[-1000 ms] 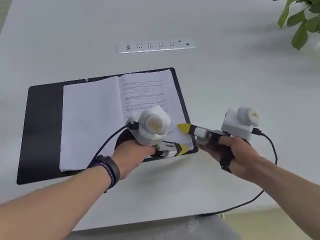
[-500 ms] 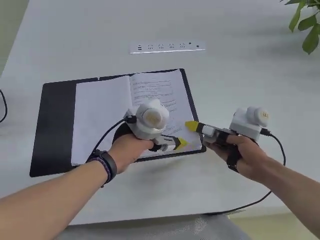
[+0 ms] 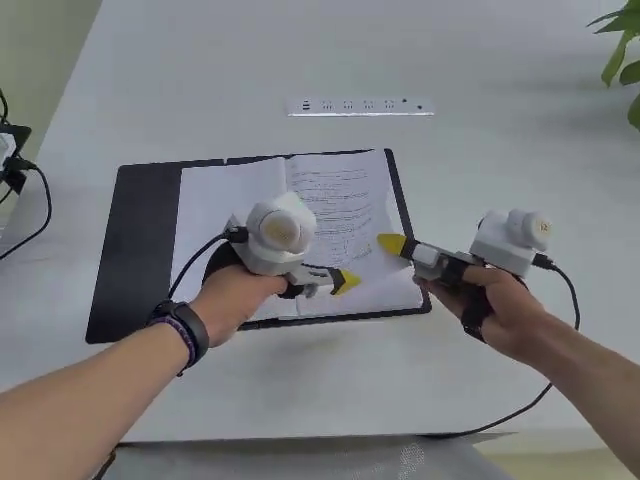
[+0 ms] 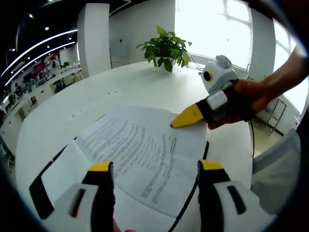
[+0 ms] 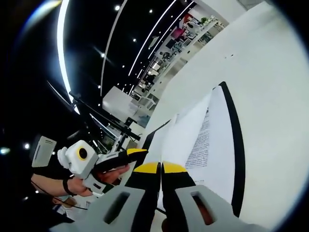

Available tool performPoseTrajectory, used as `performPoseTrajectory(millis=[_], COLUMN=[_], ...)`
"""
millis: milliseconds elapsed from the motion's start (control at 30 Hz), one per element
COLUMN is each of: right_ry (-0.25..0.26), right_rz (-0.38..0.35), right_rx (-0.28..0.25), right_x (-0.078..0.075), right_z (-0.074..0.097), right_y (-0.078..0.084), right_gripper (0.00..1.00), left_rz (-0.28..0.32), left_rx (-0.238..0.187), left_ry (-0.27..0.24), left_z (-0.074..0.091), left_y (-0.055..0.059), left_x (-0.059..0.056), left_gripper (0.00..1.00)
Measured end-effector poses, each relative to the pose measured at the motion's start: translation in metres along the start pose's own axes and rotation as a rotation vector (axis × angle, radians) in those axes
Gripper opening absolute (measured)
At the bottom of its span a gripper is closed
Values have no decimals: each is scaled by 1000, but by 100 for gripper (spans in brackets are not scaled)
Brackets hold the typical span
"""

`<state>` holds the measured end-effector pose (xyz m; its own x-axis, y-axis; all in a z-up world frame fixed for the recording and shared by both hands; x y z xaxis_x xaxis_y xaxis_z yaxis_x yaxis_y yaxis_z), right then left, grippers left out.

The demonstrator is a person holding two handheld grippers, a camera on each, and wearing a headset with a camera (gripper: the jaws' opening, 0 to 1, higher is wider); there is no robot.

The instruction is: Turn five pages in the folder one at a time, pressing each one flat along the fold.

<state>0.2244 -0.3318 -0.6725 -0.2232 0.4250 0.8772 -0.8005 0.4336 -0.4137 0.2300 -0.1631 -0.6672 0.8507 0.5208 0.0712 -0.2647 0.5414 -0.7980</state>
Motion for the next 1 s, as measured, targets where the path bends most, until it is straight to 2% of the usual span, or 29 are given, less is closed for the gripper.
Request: performPoseTrajectory(millis=[267, 633, 1000], right_ry=[-33, -109, -153], right_rz=[32, 87, 114], right_rx=[14, 57, 101], right_x=[18, 50, 70], right_z=[-15, -48, -72], right_y=[0, 3, 12], right_gripper=[0, 0, 0], left_rz=[24, 65, 96], left_rx=[-18, -48, -57], left_ry=[-39, -110, -179], left_z=[24, 65, 104], left_y=[9, 22, 38], left_x=[9, 29, 46], left_gripper=[70, 71, 72])
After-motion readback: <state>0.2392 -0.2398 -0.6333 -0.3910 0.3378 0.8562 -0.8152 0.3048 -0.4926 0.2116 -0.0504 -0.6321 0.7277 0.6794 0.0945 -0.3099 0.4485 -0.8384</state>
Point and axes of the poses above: the centre of the closed fingertips' face, and the gripper's own axes: z roughly backward along the fingers, x roughly to its left, y roughly out of its underside, the point moved 8 cm from there along z, roughly backward along the fingers, and after that the axes turned 9 degrees about -z, right-handed, at the moved point
